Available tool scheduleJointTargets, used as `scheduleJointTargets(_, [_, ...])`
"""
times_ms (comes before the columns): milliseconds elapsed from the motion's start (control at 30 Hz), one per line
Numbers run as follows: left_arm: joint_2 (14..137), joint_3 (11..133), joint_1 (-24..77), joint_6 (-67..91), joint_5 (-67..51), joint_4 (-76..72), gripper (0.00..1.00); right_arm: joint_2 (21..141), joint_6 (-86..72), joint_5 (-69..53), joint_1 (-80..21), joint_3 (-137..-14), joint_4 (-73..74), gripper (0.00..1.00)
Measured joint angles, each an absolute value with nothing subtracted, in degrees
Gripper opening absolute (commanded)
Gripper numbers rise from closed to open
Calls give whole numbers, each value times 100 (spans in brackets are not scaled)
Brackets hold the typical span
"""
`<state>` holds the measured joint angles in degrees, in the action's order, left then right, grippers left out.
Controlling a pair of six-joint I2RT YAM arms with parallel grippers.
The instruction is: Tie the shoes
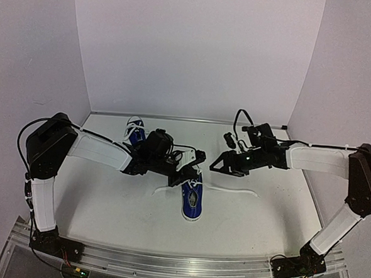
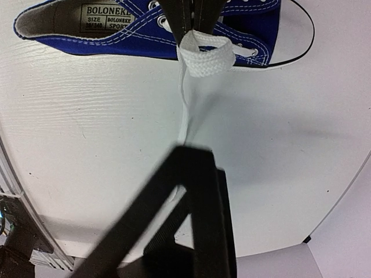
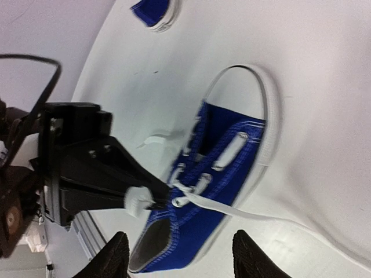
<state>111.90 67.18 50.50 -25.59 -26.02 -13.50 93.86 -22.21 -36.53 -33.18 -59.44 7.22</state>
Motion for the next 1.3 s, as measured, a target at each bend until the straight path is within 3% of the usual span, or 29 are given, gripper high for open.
scheduleJointTargets(367, [11194,6718,5052,-2565,-2582,-1365,0,9486,-1390,-1132,-2937,-6062,2740,56])
scheduleJointTargets(567, [11279,6718,5052,-2588,-2607,-1405,0,9749,-980,-16,-2945,-6173,3467,63])
scheduleJointTargets(833, [11314,6718,5054,-2707,-2740,-1415,0,10190,-636,537,-2925,-6493,3813,62])
scheduleJointTargets(1067, [11314,6718,5054,-2796,-2798,-1482,0,10625,-405,442,-2917,-6614,3860,45])
scheduleJointTargets(1233, [11314,6716,5054,-2868,-2841,-1507,0,10798,-292,279,-2916,-6709,3899,7])
scheduleJointTargets(1267, [11314,6716,5054,-2876,-2842,-1508,0,10833,-270,241,-2916,-6747,3908,0])
scheduleJointTargets(1300, [11314,6716,5054,-2898,-2842,-1509,0,10865,-250,202,-2917,-6782,3910,0])
